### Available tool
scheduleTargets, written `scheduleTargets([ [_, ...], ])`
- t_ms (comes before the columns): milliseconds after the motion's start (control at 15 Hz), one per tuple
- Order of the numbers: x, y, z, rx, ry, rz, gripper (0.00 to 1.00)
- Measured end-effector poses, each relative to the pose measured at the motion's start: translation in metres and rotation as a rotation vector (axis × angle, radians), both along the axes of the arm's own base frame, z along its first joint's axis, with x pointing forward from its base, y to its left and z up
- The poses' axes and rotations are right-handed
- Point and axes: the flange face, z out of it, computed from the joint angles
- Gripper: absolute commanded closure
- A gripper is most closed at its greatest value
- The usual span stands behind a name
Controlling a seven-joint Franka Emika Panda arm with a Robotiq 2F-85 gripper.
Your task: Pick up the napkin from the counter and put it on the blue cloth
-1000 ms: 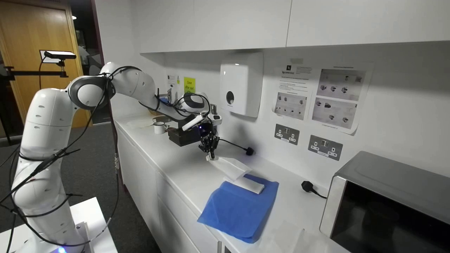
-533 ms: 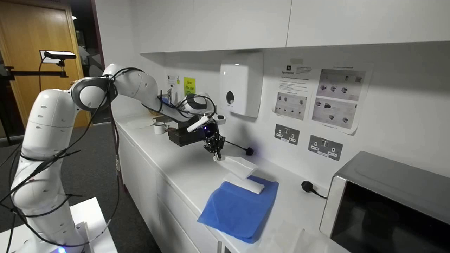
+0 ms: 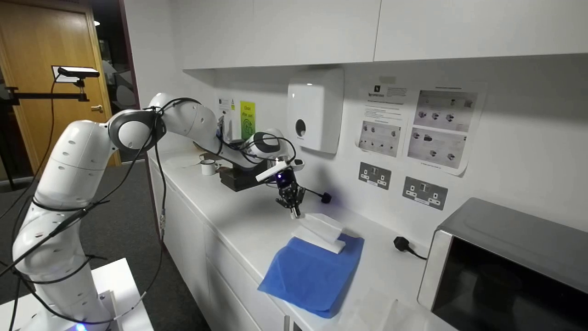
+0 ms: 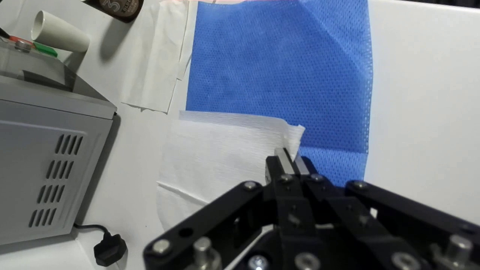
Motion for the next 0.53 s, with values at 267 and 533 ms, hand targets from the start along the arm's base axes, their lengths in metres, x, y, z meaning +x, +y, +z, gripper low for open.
scheduleTargets([
  [267, 0.005, -0.013, -0.015, 0.005, 0.052, 0.025, 1.0],
  [533, 0.009, -0.018, -0.02, 0.003, 0.096, 0.067, 1.0],
])
